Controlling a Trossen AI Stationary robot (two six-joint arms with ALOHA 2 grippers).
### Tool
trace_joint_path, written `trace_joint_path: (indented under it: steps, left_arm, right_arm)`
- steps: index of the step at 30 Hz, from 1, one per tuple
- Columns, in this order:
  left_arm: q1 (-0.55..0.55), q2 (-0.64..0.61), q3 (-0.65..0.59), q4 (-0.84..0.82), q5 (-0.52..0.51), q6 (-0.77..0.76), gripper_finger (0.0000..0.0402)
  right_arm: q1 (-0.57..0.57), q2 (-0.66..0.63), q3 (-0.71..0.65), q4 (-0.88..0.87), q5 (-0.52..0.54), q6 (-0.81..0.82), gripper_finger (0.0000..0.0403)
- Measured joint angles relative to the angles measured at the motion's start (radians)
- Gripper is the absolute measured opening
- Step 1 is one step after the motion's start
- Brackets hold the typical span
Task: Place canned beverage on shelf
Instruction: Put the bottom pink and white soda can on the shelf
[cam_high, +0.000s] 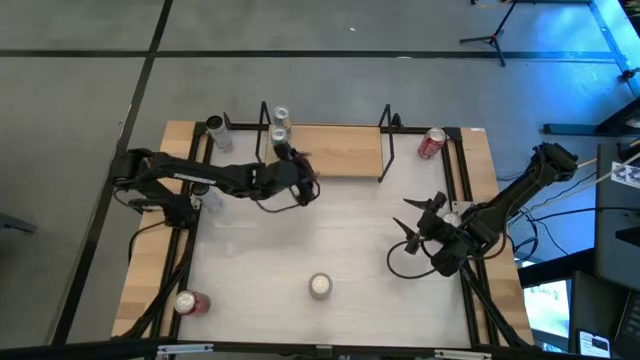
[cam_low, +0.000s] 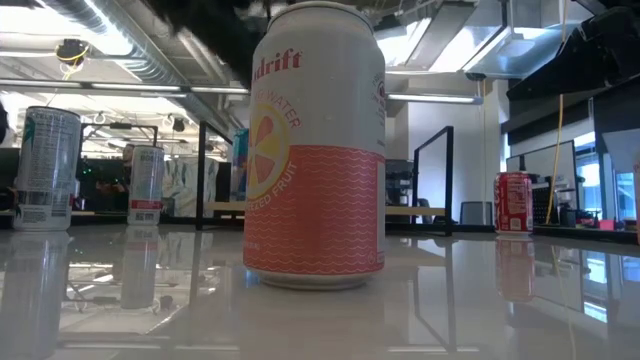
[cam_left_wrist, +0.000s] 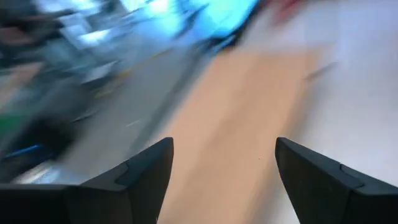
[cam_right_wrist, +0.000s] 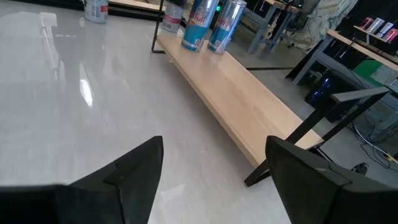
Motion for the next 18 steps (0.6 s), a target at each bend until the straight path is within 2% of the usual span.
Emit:
trace_joint_path:
  steps: [4, 7, 12, 18]
  left_arm:
    - [-0.071, -0.053, 0.007, 0.014, 0.329, -0.117, 0.0273]
    - [-0.130, -0.062, 0.007, 0.016, 0.456, -0.189, 0.0273]
    - [-0.225, -0.044, 0.007, 0.016, 0.546, -0.272, 0.0273]
    - [-0.288, -0.023, 0.007, 0.065, 0.527, -0.302, 0.0273]
  right_arm:
    - [0.000, 0.000, 0.000, 0.002, -0.008, 0.000, 0.0280]
    - [0.000, 0.000, 0.000, 0.005, -0.008, 0.000, 0.0280]
    - [0.000, 0.000, 0.000, 0.020, -0.007, 0.000, 0.0280]
    - [0.000, 0.000, 0.000, 0.027, 0.000, 0.000, 0.0280]
